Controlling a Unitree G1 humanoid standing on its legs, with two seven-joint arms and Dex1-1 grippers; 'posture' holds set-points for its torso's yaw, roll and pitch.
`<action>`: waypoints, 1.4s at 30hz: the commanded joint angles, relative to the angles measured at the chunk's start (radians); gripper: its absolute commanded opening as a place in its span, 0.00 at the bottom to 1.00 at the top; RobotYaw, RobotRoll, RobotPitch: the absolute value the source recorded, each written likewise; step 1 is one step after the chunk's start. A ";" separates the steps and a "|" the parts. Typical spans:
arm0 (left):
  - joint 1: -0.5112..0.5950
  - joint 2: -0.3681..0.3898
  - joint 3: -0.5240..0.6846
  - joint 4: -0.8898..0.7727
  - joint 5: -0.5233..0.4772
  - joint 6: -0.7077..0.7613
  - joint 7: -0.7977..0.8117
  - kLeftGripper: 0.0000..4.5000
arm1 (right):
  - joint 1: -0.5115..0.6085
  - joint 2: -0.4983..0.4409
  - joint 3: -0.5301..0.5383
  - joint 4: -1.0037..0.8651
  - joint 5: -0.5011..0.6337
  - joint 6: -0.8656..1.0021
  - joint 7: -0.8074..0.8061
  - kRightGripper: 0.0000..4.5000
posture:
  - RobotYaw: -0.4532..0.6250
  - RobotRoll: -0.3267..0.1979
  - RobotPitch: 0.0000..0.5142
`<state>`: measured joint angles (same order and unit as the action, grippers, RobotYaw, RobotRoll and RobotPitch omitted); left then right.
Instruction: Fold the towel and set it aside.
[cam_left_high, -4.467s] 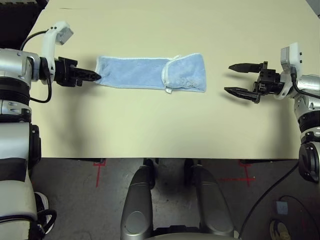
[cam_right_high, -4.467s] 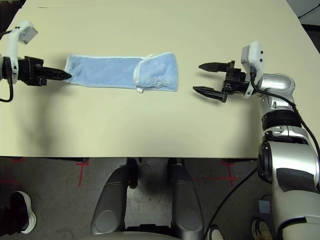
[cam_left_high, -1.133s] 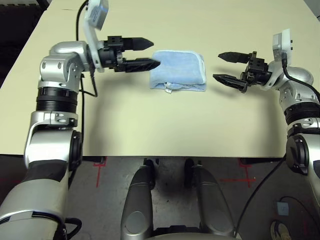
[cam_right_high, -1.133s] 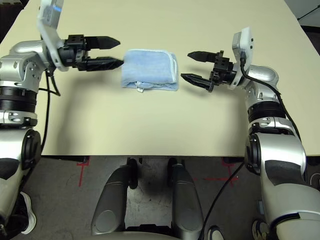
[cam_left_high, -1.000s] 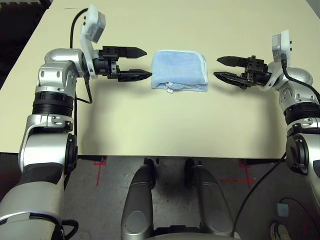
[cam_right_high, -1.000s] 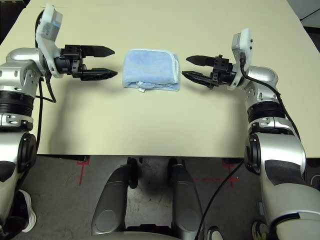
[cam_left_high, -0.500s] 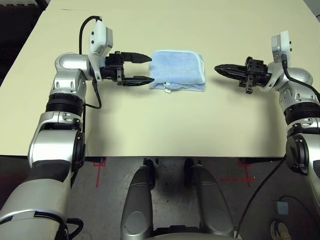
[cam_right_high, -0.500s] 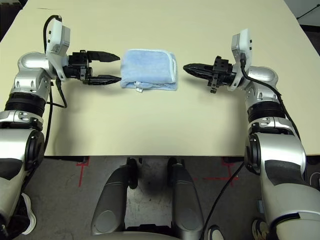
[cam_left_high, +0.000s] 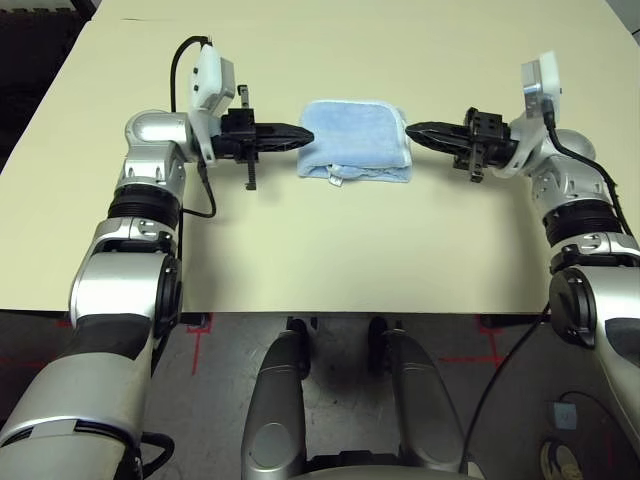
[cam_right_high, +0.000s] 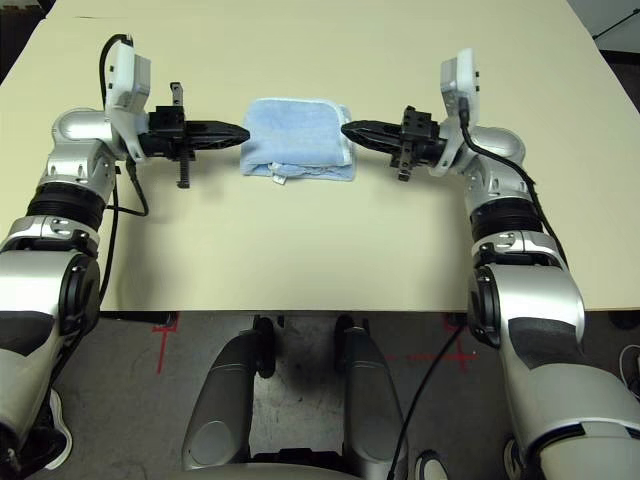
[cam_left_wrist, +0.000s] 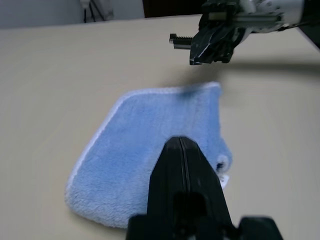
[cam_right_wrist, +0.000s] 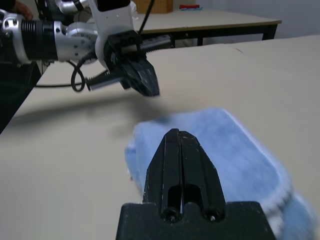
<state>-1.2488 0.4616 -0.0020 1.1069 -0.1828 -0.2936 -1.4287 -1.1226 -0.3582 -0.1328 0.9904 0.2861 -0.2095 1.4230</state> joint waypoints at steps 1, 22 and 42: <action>-0.022 -0.050 0.001 0.057 0.034 0.009 0.077 0.01 | -0.006 0.030 0.036 0.053 -0.045 -0.032 -0.029 0.00 | 0.40 0.62 0.53; 0.056 -0.044 -0.063 0.146 0.211 -0.047 0.170 0.01 | 0.015 0.025 0.077 0.238 -0.175 -0.091 -0.129 0.00 | 0.38 0.62 0.56; -0.109 -0.126 0.104 0.166 0.117 0.114 0.448 0.01 | -0.171 0.138 0.010 0.283 -0.189 -0.007 -0.520 0.00 | 0.37 0.62 0.55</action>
<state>-1.3778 0.3471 0.1280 1.2403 -0.1054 -0.1734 -1.0250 -1.2939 -0.2237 -0.1350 1.2579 0.1261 -0.2098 0.9370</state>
